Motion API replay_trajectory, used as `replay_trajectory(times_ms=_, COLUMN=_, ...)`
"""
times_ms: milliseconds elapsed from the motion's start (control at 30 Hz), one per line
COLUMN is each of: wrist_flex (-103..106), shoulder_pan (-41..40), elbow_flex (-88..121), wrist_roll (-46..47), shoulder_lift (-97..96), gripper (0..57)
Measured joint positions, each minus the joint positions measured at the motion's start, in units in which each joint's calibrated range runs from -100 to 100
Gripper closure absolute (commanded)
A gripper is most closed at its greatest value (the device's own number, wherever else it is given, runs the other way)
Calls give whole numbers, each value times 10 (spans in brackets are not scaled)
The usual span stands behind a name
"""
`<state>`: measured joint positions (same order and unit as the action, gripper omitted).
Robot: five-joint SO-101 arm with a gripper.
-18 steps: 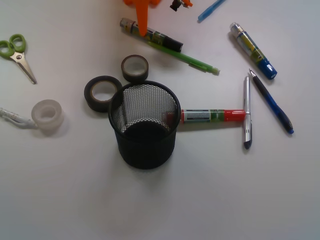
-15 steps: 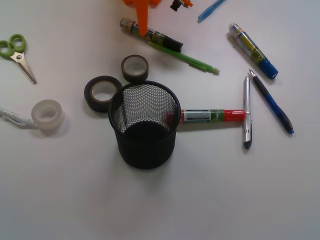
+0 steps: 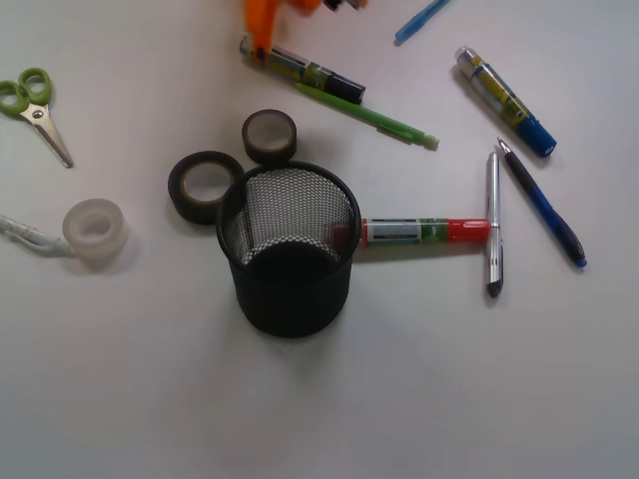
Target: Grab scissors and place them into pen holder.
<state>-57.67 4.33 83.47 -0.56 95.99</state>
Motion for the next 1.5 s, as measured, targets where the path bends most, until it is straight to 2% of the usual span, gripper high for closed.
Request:
replay_trajectory(times_ms=100, wrist_flex=-25, shoulder_pan=101, elbow_flex=-153, wrist_roll=-5, shoulder_lift=-83, gripper=203)
replay_trajectory(times_ms=167, wrist_flex=-31, shoulder_pan=121, elbow_flex=-204, wrist_roll=-14, shoulder_lift=-125, gripper=203)
replay_trajectory(times_ms=267, wrist_flex=-51, shoulder_pan=201, elbow_flex=-325, wrist_roll=-59, shoulder_lift=-274, gripper=212)
replay_trajectory(times_ms=333, wrist_flex=-86, shoulder_pan=224, elbow_flex=-420, wrist_roll=-95, shoulder_lift=-458, gripper=250)
replay_trajectory(times_ms=433, wrist_flex=-127, shoulder_pan=257, elbow_flex=-496, wrist_roll=-116, shoulder_lift=-615, gripper=276)
replay_trajectory(times_ms=700, wrist_flex=-250, shoulder_pan=354, elbow_flex=-854, wrist_roll=-122, shoulder_lift=-1036, gripper=358)
replay_trajectory(times_ms=900, wrist_flex=-271, shoulder_pan=401, elbow_flex=-1023, wrist_roll=-73, shoulder_lift=-1173, gripper=375)
replay_trajectory(times_ms=1133, wrist_flex=-271, shoulder_pan=434, elbow_flex=-1045, wrist_roll=-9, shoulder_lift=-1240, gripper=377)
replay_trajectory(times_ms=1400, wrist_flex=-271, shoulder_pan=434, elbow_flex=-1049, wrist_roll=18, shoulder_lift=-1247, gripper=378)
replay_trajectory(times_ms=1500, wrist_flex=-270, shoulder_pan=405, elbow_flex=-1049, wrist_roll=19, shoulder_lift=-1254, gripper=378)
